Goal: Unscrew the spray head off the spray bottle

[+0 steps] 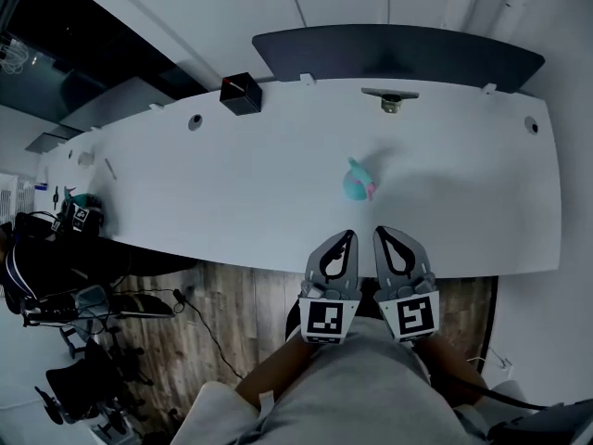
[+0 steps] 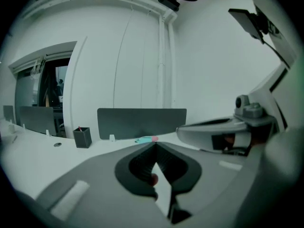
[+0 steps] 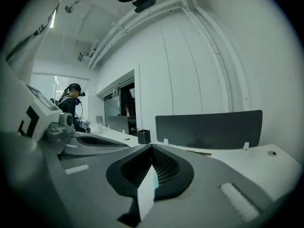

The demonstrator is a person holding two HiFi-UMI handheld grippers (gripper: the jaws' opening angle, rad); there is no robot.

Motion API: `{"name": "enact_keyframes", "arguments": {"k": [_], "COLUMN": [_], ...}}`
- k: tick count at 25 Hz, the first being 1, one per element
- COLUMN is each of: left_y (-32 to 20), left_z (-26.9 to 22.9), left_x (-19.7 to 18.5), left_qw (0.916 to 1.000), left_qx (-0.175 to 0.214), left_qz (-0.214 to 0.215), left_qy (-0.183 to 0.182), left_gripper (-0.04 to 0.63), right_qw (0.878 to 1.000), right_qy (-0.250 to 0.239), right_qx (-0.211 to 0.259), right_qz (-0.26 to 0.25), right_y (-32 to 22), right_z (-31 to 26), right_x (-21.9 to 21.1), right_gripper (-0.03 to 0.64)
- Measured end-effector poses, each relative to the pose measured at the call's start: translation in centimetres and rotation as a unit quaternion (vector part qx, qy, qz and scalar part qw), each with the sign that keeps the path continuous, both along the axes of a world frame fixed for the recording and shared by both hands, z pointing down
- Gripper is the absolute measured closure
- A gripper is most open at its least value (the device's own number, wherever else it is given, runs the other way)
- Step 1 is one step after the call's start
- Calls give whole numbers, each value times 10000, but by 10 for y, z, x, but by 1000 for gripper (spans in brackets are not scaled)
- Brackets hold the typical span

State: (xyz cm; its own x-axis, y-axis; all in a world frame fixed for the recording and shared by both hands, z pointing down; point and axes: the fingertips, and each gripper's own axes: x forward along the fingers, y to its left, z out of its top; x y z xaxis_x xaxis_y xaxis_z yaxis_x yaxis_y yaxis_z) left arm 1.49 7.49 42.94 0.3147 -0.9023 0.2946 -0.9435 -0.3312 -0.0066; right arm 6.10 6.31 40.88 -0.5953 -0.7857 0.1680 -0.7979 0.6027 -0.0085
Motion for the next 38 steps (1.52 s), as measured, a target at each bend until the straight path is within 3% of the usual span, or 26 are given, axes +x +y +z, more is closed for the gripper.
{"name": "enact_keyframes", "arguments": {"k": [3,8,14,21,26,31,36,37,38], "left_y": [-22,-52,-79,-91,-90,-99,-117,-120,-123], "left_z": [20,66,94,119,140,161,196,199,200], "left_x": [-10,-23,-33,-34,-24,-6,14,14,14], "left_qw": [9995,9936,9892,9870,9783,9741,9593,9579,9571], "left_qx": [-189,-555,-791,-1063,-1401,-1317,-1360,-1333,-1317], "left_qz": [254,921,1204,1173,1488,1751,2125,2118,2103], "left_qy": [5,-334,-284,-291,-344,-561,-1270,-1408,-1499], "left_gripper": [594,594,594,592,284,122,92,115,183], "right_qw": [9993,9914,9788,9812,9838,9862,9881,9883,9884], "right_qy": [198,454,764,740,749,755,733,746,757], "right_qx": [-82,-690,-976,-1154,-1122,-1073,-1096,-1106,-1111], "right_qz": [322,1013,1629,1357,1182,1005,791,743,710], "right_y": [-18,-48,-65,-76,-90,-99,-106,-106,-107], "right_z": [8,27,36,39,39,35,35,34,33], "right_x": [6,20,35,30,36,41,42,41,40], "right_gripper": [617,617,617,617,617,617,615,615,615]}}
